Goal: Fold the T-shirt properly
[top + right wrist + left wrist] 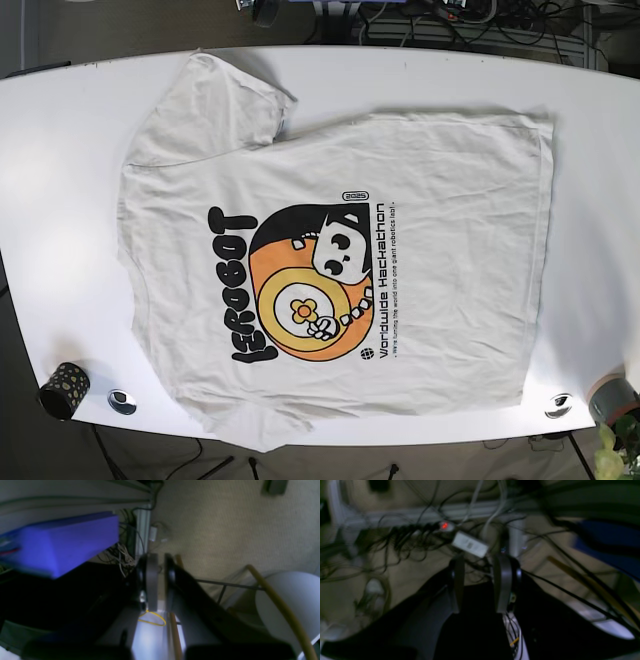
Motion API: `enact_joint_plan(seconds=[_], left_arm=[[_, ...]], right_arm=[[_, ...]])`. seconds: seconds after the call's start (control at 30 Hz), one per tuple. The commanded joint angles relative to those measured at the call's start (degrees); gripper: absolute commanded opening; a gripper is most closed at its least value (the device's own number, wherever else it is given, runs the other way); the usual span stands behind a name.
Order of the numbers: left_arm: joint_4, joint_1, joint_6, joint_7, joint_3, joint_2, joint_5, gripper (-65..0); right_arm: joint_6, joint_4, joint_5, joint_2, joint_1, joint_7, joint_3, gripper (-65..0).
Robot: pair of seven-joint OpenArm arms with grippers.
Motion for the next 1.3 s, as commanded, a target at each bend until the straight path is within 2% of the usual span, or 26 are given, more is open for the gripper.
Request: enact_joint_plan(seconds=[0.0,0.43,0.8,1.27], left_arm=[[4.19,3.58,0.48,-0.29,-0.23,-0.61,0.05,-47.2],[25.46,16.33,0.31,-0.29,-7.08,-0.17,-0.04,-47.2],[41.37,22.83,0.39,-0.29,-8.67,-0.08,-0.12,-47.2],[42.95,17.03,0.31,-0.38,-8.67,-0.08,-0.21,-46.5]], right_arm=[[-0.25,3.86,0.09,0.32,-2.91,0.33,0.11,-60.6],[-0.25,22.24,0.09,0.41,-13.11,0.33,0.11,-60.6],[-0.25,34.37,0.09,0.41,-16.54,0.33,0.11,-60.7],[-0.25,34.90,0.09,0.14,-6.87,0.41,0.20,-60.7]])
